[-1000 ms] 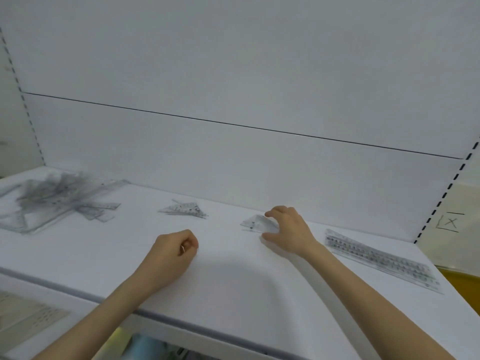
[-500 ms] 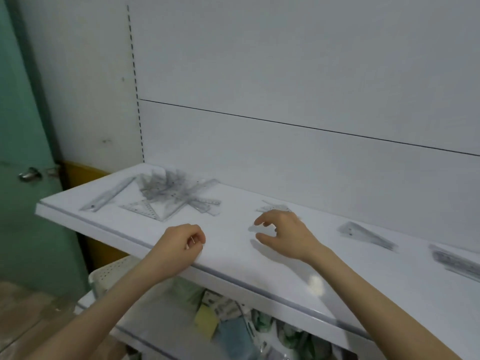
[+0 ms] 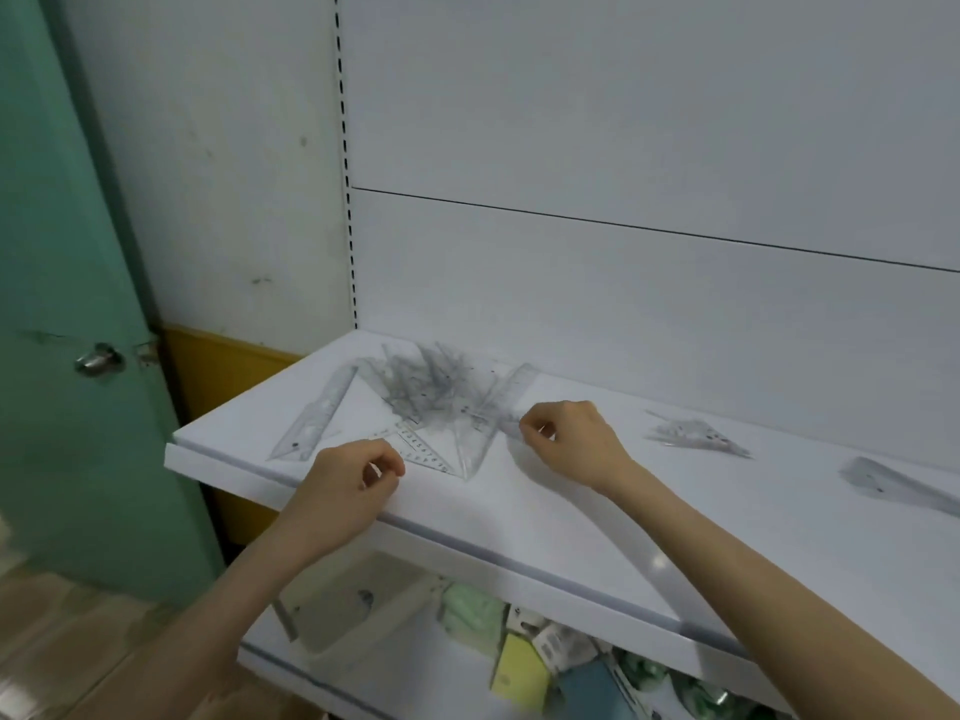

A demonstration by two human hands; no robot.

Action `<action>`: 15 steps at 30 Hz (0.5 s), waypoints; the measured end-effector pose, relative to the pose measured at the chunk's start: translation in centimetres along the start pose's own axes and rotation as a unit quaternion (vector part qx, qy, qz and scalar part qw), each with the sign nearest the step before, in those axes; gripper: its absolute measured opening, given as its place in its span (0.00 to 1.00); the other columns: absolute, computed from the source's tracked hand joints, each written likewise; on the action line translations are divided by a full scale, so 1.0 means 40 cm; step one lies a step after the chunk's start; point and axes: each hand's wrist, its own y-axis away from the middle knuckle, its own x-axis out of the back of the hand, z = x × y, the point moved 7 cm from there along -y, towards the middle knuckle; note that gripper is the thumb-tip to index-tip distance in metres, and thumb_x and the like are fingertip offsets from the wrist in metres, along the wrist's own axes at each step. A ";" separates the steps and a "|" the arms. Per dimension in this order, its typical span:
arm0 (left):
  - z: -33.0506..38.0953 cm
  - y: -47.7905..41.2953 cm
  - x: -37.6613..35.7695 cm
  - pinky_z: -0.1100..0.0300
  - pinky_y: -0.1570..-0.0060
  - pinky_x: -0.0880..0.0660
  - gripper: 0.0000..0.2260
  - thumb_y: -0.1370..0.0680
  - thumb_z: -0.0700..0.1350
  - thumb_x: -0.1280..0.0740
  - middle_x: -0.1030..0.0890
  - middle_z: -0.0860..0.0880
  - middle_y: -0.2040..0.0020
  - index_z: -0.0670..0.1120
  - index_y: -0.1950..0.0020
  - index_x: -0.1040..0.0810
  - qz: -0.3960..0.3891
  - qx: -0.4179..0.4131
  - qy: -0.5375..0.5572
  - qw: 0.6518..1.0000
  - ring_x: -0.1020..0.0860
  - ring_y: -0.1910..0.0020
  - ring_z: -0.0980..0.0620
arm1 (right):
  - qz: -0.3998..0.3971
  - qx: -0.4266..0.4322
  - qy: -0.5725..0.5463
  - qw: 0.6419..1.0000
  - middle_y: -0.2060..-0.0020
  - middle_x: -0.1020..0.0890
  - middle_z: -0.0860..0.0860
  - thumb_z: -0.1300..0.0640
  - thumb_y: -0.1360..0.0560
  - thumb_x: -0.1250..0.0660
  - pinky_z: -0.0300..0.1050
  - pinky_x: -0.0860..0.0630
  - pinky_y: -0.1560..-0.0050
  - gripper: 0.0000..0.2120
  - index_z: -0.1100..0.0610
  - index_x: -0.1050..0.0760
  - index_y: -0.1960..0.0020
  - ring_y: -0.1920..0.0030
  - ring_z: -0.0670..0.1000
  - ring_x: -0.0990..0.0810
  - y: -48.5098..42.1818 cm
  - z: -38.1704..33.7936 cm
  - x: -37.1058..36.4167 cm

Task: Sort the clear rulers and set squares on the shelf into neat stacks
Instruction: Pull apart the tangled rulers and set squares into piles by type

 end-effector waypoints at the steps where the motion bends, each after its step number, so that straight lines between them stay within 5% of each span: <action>1: -0.008 -0.018 0.005 0.75 0.64 0.28 0.07 0.22 0.39 0.34 0.22 0.58 0.57 0.50 0.55 0.21 0.006 -0.002 -0.001 1.000 0.23 0.59 0.59 | 0.000 -0.004 -0.002 1.000 0.55 0.17 0.48 0.54 0.23 0.39 0.48 0.23 0.51 0.10 0.54 0.20 0.51 0.50 0.53 0.20 -0.026 -0.008 -0.010; 9: -0.086 -0.166 0.089 0.75 0.63 0.31 0.07 0.23 0.39 0.33 0.23 0.60 0.60 0.52 0.57 0.23 0.022 -0.017 0.003 1.000 0.24 0.60 0.58 | -0.080 -0.036 0.093 0.992 0.42 0.24 0.52 0.26 0.33 0.39 0.52 0.29 0.42 0.36 0.55 0.25 0.40 0.37 0.56 0.31 -0.195 -0.101 -0.097; 13: -0.125 -0.236 0.116 0.74 0.64 0.31 0.06 0.23 0.38 0.34 0.21 0.55 0.59 0.49 0.56 0.21 0.017 -0.028 0.019 0.999 0.24 0.60 0.56 | -0.105 -0.028 0.116 0.987 0.53 0.23 0.50 0.28 0.33 0.36 0.47 0.30 0.54 0.29 0.54 0.27 0.52 0.46 0.56 0.25 -0.204 -0.133 -0.143; 15: -0.139 -0.267 0.118 0.74 0.65 0.31 0.07 0.23 0.37 0.34 0.20 0.53 0.59 0.48 0.57 0.20 0.007 -0.036 0.035 0.999 0.24 0.60 0.56 | -0.087 -0.030 0.091 0.992 0.48 0.20 0.49 0.32 0.31 0.34 0.47 0.27 0.52 0.25 0.51 0.24 0.47 0.43 0.55 0.24 -0.195 -0.144 -0.144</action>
